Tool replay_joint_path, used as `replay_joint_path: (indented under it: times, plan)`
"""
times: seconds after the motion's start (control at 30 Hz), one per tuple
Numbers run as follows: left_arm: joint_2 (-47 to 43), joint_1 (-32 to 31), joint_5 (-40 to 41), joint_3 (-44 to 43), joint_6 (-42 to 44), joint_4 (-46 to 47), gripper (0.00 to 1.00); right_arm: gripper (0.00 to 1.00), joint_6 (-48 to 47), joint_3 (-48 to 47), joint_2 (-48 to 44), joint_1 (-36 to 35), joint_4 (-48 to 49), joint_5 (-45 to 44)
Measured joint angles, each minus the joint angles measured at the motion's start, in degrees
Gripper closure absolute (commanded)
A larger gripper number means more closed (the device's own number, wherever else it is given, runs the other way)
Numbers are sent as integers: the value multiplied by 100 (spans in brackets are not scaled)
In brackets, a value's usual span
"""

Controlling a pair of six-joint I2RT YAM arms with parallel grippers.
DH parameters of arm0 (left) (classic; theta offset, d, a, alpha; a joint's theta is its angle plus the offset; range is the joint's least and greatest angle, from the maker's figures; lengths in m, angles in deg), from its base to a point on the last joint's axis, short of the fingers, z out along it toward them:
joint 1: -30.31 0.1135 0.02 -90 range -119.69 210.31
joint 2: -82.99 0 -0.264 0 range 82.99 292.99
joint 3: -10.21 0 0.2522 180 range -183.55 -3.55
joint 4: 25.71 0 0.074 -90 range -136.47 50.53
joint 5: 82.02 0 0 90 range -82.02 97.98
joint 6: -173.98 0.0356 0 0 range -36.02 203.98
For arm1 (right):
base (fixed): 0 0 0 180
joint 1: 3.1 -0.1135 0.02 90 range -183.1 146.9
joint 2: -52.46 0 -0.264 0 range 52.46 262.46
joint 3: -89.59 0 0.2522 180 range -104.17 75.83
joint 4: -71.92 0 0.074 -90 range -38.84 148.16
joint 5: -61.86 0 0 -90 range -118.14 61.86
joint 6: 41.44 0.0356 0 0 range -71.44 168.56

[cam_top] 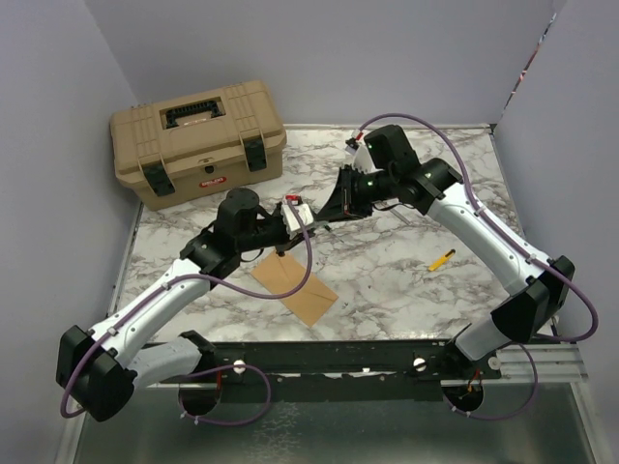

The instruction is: Place the letter into the envelope and seal it

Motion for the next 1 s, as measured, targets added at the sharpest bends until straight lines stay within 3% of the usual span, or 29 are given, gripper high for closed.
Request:
replay_joint_path:
  times: [1.0]
  plan:
    - [610, -354, 240, -1071, 1381, -1639, 100, 100, 105, 81, 179, 39, -446, 50]
